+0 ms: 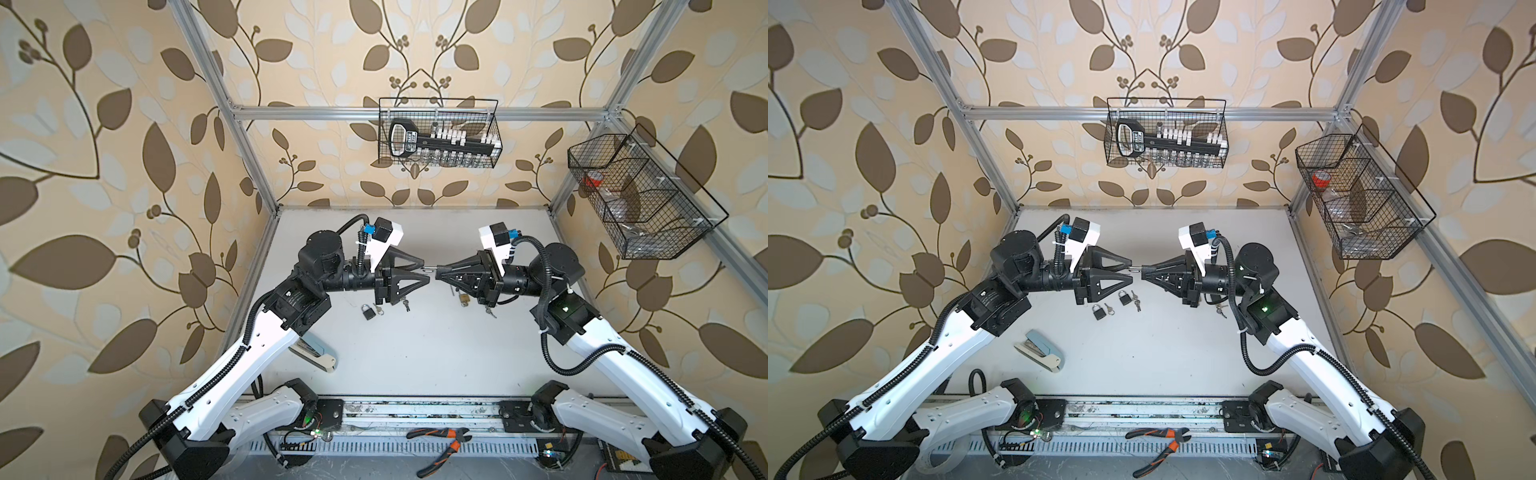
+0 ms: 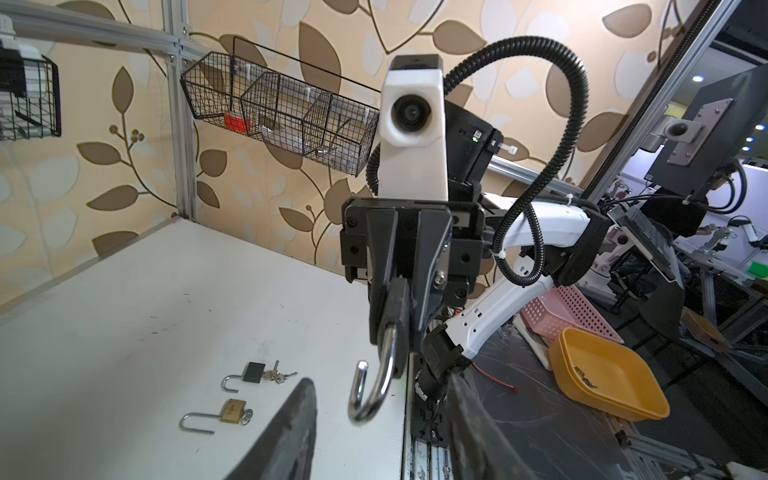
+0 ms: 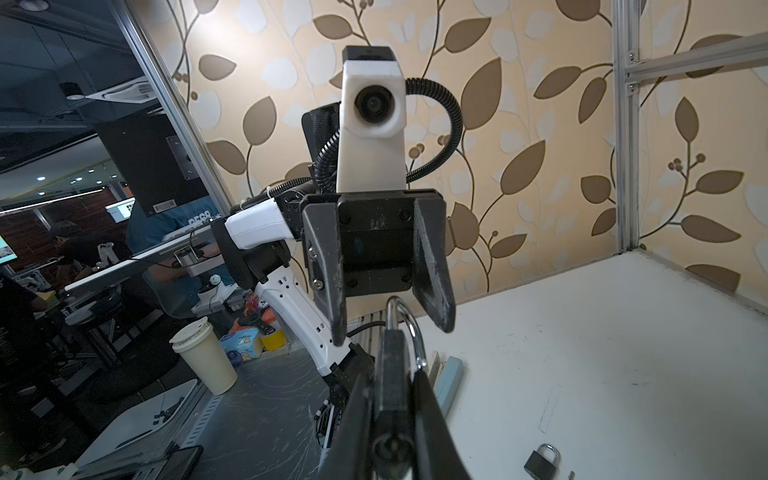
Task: Lock with the key
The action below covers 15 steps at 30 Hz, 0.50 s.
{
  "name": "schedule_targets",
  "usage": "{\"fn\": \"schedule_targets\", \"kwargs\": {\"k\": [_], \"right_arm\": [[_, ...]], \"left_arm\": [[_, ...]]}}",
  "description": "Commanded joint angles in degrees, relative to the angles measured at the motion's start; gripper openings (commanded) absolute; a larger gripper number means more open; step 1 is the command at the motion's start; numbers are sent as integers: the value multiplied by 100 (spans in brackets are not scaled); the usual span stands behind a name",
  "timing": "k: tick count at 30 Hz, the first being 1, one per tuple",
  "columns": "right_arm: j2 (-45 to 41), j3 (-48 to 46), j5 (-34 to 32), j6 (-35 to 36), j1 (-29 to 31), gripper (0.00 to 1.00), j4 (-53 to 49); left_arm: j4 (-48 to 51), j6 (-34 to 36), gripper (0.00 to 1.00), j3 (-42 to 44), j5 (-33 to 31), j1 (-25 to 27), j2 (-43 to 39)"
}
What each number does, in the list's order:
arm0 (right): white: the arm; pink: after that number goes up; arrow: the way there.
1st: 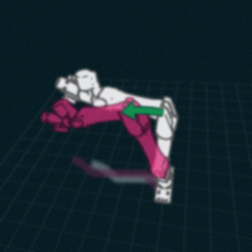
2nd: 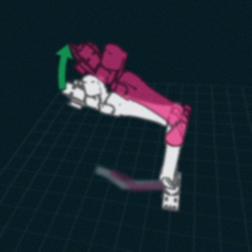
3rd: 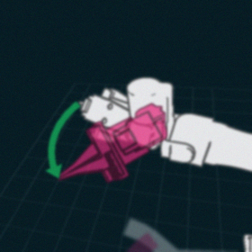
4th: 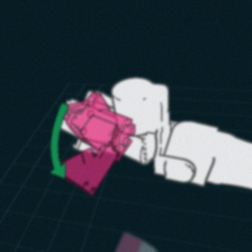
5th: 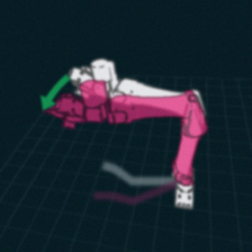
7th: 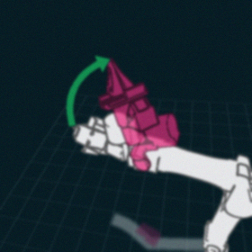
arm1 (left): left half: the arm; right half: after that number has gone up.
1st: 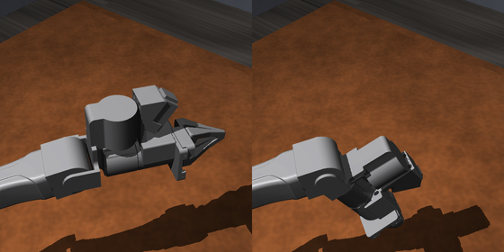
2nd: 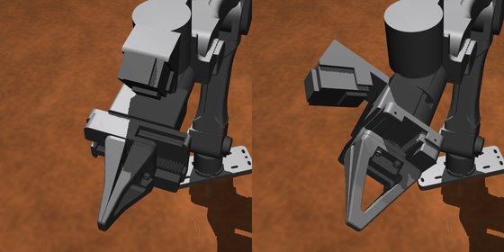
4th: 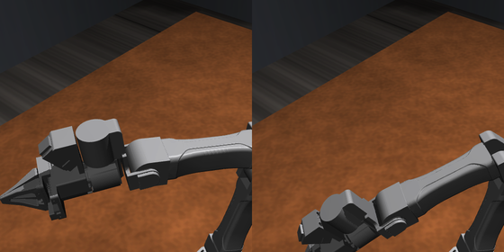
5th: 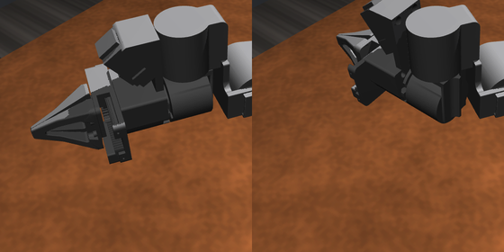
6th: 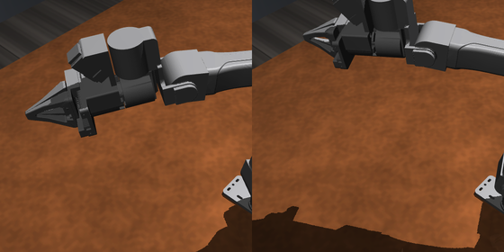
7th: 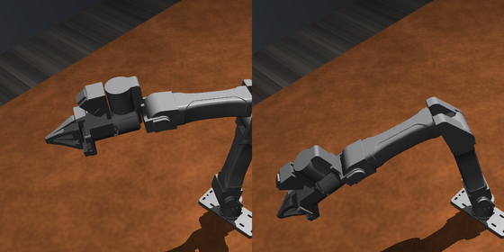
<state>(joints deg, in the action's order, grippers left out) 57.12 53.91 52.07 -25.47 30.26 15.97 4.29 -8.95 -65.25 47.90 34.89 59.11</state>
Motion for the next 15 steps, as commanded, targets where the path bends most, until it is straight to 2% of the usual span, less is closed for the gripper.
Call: {"fn": "schedule_targets", "kwargs": {"k": [1, 6, 11, 15], "right_arm": [[-42, 216, 70, -53, 17, 0, 60], [-39, 210, -1, -17, 17, 0, -30], [-30, 233, -51, -1, 23, 0, -105], [-17, 242, -83, -4, 23, 0, -135]], "left_arm": [[-325, -2, 37, -181, 225, 25, 47], [-342, -34, 22, -181, 290, 18, 40], [-358, -54, 24, -173, 325, 26, 4], [-368, -83, 22, -187, 378, 27, 12]]}}
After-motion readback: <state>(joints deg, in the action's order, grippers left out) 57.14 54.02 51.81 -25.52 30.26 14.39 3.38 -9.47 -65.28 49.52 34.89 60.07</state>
